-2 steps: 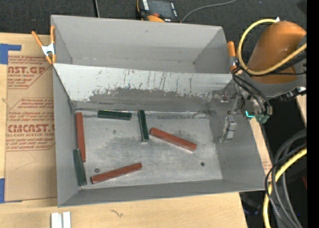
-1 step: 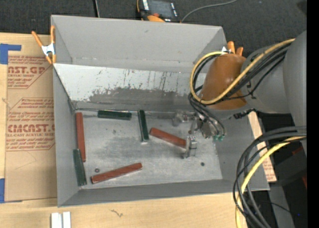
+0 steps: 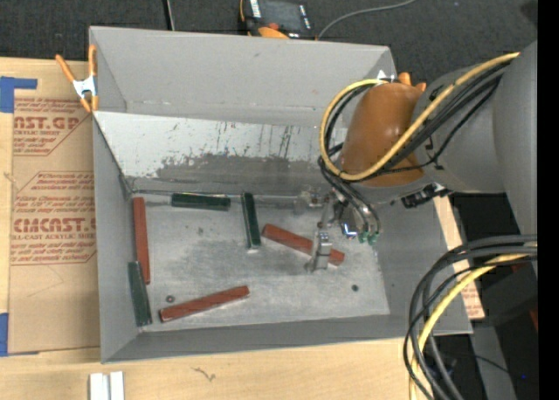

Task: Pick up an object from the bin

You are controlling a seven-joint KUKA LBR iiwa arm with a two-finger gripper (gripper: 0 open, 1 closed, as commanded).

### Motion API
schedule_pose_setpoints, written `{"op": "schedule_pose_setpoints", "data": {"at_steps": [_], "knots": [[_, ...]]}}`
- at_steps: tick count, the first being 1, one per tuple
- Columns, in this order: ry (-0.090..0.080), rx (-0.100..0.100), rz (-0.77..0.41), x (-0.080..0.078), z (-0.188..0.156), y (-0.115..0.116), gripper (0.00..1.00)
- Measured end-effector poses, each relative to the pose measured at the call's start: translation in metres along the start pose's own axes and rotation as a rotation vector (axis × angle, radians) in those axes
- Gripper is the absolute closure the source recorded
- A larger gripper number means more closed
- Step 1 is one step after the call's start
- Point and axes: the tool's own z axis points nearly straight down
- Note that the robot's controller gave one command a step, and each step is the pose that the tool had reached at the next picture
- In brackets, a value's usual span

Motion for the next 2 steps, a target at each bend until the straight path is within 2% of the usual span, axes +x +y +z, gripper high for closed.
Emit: {"op": "schedule_pose_setpoints", "data": {"at_steps": [1,2], "knots": [[0.004,0.003,0.273,0.017,0.001,0.02,0.0],[0.004,0.002,0.329,0.003,0.033,0.021,0.0]]}}
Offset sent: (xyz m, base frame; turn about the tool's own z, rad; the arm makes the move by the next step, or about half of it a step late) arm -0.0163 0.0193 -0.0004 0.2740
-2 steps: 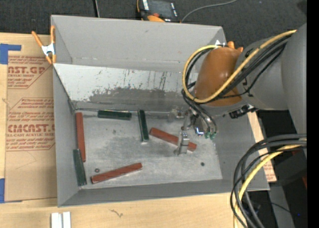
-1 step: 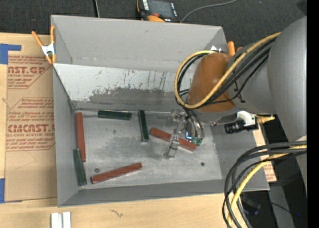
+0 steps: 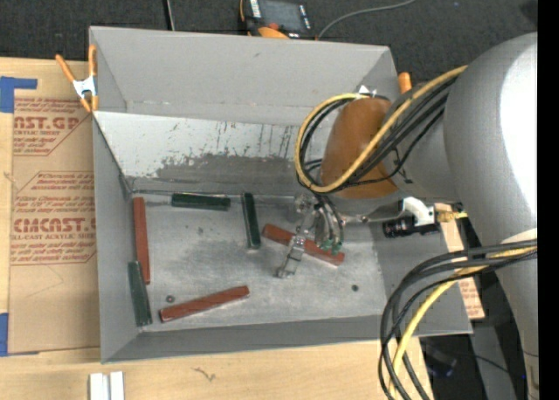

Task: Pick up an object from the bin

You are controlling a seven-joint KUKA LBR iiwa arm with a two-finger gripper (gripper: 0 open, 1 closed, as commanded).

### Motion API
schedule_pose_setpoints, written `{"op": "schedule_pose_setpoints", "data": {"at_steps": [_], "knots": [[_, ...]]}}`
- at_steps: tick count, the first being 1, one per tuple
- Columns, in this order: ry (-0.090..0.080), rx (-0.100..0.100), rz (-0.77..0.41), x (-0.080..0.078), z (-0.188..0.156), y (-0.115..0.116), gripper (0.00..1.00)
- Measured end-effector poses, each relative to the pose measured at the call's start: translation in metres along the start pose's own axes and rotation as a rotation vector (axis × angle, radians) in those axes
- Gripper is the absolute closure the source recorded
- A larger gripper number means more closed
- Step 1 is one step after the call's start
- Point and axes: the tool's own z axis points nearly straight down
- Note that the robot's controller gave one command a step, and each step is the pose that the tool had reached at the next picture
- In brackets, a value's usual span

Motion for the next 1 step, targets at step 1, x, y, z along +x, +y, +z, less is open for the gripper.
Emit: {"op": "schedule_pose_setpoints", "data": {"at_steps": [1], "knots": [[-0.002,0.001,-0.001,0.0,0.0003,0.0004,0.0]]}}
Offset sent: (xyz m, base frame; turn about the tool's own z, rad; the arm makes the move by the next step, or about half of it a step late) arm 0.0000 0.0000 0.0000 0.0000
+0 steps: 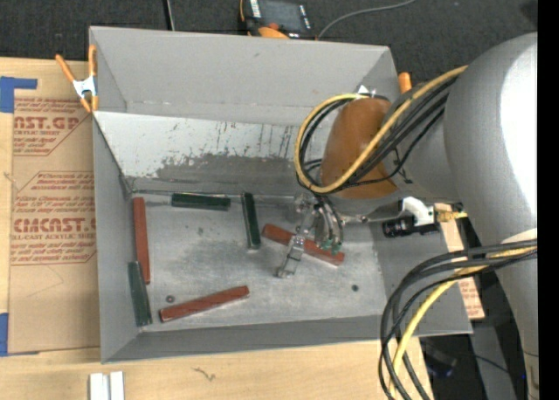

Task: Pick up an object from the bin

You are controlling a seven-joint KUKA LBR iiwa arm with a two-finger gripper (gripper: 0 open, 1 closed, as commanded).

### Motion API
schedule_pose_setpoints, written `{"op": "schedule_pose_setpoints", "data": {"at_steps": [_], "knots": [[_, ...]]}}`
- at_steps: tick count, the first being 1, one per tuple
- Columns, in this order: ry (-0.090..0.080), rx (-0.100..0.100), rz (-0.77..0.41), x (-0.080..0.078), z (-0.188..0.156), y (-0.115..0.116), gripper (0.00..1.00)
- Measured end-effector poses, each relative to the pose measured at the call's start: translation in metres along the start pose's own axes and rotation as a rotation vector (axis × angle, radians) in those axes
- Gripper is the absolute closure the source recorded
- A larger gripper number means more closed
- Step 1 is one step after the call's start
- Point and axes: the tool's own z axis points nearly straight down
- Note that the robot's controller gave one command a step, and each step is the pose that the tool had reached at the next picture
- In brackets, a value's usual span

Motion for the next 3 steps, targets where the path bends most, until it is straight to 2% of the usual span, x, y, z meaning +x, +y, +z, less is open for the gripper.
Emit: {"op": "schedule_pose_setpoints", "data": {"at_steps": [1,3], "knots": [[0.0,-0.001,-0.001,-0.0004,-0.0013,0.0005,1.0],[-0.001,0.0,-0.002,-0.0006,-0.0083,0.001,1.0]]}}
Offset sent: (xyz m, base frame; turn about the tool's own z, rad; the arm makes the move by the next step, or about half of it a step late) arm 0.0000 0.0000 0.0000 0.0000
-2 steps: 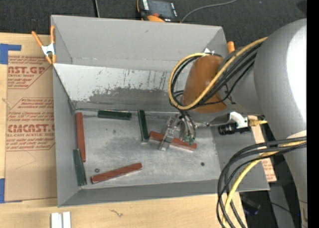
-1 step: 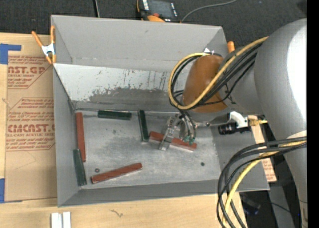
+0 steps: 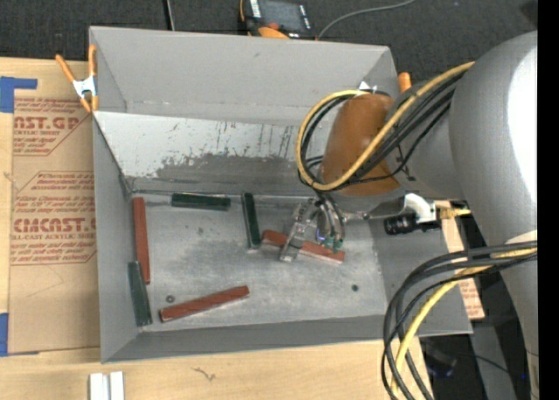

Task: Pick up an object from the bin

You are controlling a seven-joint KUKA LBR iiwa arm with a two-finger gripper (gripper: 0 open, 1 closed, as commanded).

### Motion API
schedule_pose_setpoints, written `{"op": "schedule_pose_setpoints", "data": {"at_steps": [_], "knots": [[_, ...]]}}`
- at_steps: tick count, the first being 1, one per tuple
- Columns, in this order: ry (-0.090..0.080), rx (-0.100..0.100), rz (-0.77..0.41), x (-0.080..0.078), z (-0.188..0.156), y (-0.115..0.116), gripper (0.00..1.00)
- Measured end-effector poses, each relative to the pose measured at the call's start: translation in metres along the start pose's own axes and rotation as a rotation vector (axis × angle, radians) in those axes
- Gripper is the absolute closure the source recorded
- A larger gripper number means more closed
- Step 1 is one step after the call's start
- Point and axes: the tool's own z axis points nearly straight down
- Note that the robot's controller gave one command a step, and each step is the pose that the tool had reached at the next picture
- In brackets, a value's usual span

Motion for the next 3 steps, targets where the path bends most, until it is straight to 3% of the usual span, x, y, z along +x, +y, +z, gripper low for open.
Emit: {"op": "schedule_pose_setpoints", "data": {"at_steps": [1,3], "knots": [[-0.004,-0.003,0.0,-0.001,-0.052,0.001,1.0],[-0.001,-0.002,-0.001,-0.002,-0.093,0.002,1.0]]}}
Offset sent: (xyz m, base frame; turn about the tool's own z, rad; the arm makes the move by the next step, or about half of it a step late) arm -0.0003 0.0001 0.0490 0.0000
